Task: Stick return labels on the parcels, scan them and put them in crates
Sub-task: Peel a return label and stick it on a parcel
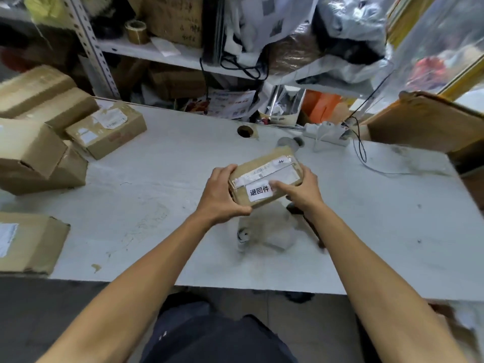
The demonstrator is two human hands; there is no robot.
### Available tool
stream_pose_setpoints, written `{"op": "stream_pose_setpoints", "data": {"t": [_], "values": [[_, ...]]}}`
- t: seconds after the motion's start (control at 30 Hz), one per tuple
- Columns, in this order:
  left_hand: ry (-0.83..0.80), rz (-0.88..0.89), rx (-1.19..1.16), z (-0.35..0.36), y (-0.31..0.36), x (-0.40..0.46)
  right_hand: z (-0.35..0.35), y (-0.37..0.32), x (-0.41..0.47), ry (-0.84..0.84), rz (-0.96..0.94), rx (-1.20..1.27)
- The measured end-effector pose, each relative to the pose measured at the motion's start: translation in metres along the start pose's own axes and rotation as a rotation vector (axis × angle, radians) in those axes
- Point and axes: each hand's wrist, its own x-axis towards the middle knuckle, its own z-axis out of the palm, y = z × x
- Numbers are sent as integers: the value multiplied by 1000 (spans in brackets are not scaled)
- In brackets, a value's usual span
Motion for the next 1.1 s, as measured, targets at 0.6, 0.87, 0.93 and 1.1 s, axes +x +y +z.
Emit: {"op": "stream_pose_setpoints", "data": {"t": [0.6, 0.87, 0.93, 1.1], "values": [[-643, 197, -327, 301, 202, -144, -272, 240, -246, 733, 343, 305], [-1133, 289, -176, 397, 256, -203, -290, 360, -347, 956, 617, 563], [-1236, 292, -109, 422, 261, -213, -287, 389, -366, 1005, 686, 611], [-1418, 274, 14, 484, 276, -244, -288, 408, -416, 1196, 832, 641]]}}
